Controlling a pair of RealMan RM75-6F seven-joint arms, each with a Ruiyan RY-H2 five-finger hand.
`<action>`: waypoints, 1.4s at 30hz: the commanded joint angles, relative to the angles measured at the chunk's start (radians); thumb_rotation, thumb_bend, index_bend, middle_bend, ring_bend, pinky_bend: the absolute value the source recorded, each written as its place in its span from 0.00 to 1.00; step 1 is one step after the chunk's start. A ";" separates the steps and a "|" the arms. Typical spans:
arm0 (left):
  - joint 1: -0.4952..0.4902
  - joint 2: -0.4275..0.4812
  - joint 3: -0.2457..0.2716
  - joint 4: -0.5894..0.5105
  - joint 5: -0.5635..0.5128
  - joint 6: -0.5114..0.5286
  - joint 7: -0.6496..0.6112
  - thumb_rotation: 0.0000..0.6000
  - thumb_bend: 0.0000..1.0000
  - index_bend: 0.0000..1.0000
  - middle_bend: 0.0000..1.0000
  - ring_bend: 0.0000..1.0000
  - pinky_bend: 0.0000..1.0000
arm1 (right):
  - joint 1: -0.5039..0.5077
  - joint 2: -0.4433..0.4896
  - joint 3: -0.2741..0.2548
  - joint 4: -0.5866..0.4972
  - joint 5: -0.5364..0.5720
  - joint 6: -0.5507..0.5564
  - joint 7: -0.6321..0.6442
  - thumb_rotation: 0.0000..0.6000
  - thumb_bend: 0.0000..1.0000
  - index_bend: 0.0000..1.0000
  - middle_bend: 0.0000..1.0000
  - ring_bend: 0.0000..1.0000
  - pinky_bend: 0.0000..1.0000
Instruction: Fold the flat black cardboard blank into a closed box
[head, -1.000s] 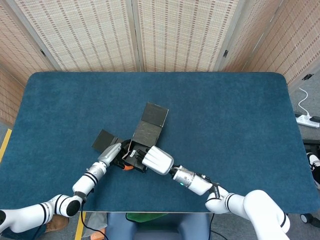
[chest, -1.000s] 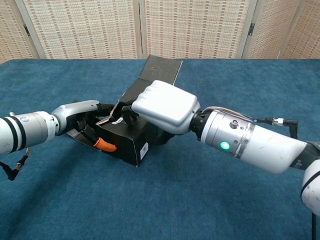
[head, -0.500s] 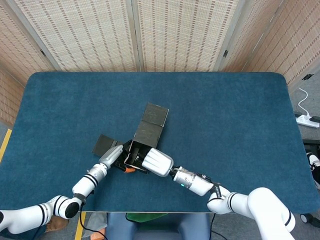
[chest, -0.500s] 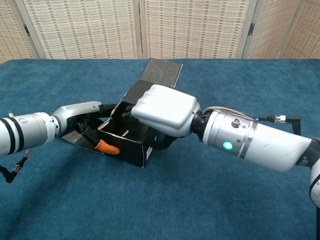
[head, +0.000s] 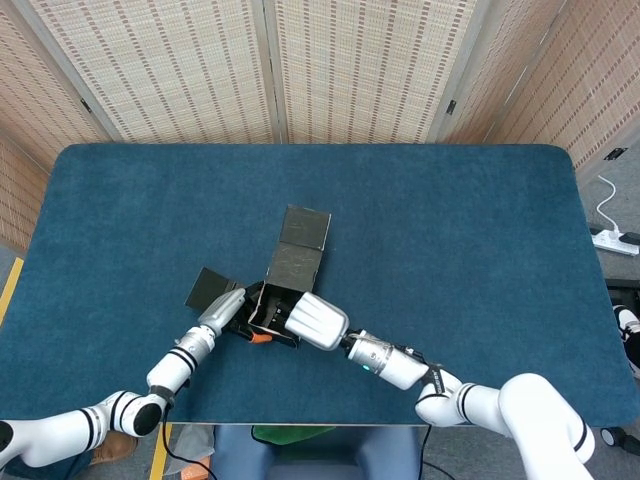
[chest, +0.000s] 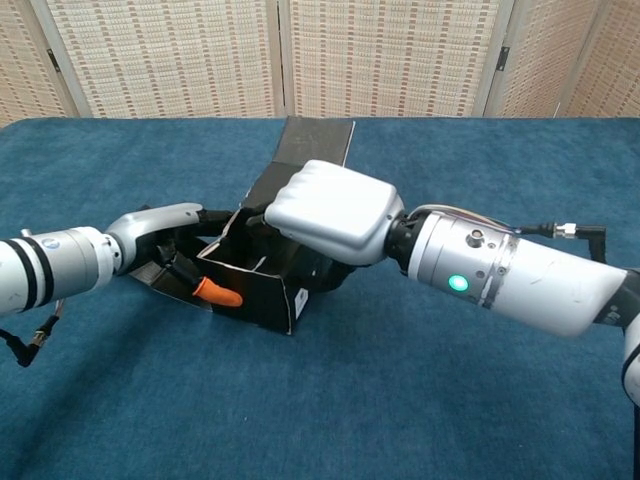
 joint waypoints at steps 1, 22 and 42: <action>0.002 -0.005 0.000 0.004 0.002 0.008 0.003 1.00 0.19 0.35 0.35 0.56 0.54 | 0.002 0.009 0.001 -0.011 0.004 -0.012 -0.010 1.00 0.18 0.42 0.36 0.71 1.00; 0.012 -0.011 0.002 -0.002 0.013 0.020 -0.002 1.00 0.19 0.34 0.35 0.56 0.54 | 0.031 0.061 0.001 -0.104 0.051 -0.170 -0.126 1.00 0.21 0.70 0.70 0.74 1.00; 0.032 -0.022 -0.002 -0.008 0.000 0.068 0.029 1.00 0.19 0.28 0.30 0.40 0.51 | 0.024 0.113 -0.034 -0.059 -0.020 -0.084 -0.056 1.00 0.08 0.14 0.14 0.67 1.00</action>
